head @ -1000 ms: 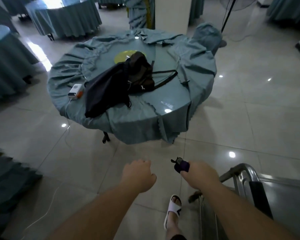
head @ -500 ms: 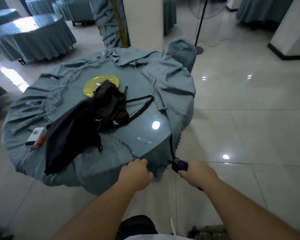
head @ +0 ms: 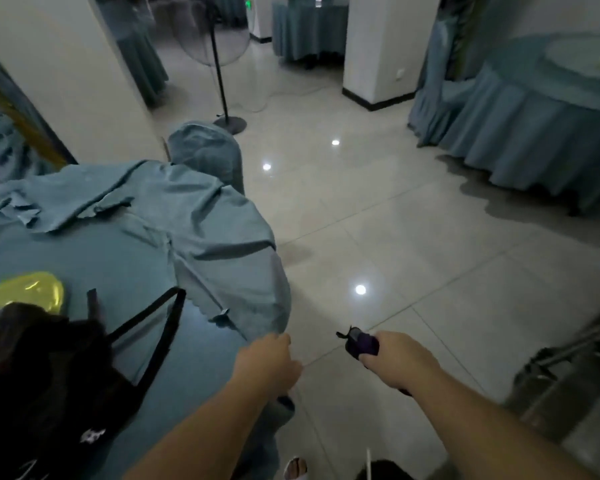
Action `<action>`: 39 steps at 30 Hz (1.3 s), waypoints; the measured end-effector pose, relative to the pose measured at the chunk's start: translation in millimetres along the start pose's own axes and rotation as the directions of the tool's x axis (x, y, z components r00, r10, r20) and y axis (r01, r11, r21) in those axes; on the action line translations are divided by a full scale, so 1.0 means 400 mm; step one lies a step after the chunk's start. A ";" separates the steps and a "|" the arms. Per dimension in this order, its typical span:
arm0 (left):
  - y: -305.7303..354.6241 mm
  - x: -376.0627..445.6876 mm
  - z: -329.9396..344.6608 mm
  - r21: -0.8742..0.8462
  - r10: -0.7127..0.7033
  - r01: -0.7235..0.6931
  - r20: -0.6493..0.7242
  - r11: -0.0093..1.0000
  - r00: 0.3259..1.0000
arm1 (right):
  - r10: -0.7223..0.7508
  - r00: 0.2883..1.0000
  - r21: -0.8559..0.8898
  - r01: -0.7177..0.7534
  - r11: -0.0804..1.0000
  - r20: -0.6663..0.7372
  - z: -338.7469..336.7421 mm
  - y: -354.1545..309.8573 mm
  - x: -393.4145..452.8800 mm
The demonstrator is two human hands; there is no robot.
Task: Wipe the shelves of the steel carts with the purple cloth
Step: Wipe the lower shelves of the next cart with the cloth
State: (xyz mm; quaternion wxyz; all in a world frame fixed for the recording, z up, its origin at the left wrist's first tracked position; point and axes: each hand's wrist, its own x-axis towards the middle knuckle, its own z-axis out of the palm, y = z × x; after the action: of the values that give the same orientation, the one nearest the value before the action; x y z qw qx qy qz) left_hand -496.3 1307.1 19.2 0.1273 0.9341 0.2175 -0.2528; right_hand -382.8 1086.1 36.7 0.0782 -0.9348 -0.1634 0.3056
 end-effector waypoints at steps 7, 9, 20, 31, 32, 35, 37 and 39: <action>0.173 0.232 -0.136 0.125 0.224 -0.228 0.043 0.966 0.974 | 0.218 0.976 0.142 -0.216 0.966 0.003 -0.080 0.136 0.095; 0.247 0.301 -0.174 0.148 0.283 -0.287 0.048 0.946 0.958 | 0.274 0.962 0.185 -0.268 0.946 -0.006 -0.112 0.188 0.136; 0.684 0.613 -0.333 0.272 0.424 -0.420 0.046 0.866 0.904 | 0.359 0.933 0.348 -0.335 0.876 -0.006 -0.395 0.475 0.417; 1.060 0.914 -0.400 0.353 0.551 -0.595 0.225 0.722 0.803 | 0.554 0.831 0.538 -0.491 0.685 0.052 -0.522 0.743 0.583; 1.102 0.949 -0.405 0.360 0.574 -0.623 0.246 0.695 0.781 | 0.588 0.806 0.543 -0.520 0.659 0.059 -0.529 0.773 0.597; 1.233 1.055 -0.423 0.371 0.648 -0.713 0.303 0.595 0.699 | 0.687 0.722 0.574 -0.598 0.559 0.083 -0.560 0.850 0.634; 1.320 1.117 -0.439 0.374 0.687 -0.770 0.354 0.517 0.634 | 0.734 0.669 0.626 -0.623 0.469 0.116 -0.586 0.890 0.653; 1.402 1.169 -0.452 0.387 0.708 -0.814 0.411 0.434 0.574 | 0.763 0.628 0.674 -0.631 0.385 0.152 -0.609 0.916 0.662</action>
State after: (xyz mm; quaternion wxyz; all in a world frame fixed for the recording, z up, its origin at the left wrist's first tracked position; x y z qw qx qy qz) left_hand 206.6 1040.5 -4.3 -0.0201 0.8964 -0.3221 -0.3038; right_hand 58.3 826.0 -3.0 0.2880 -0.8417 0.3762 0.2588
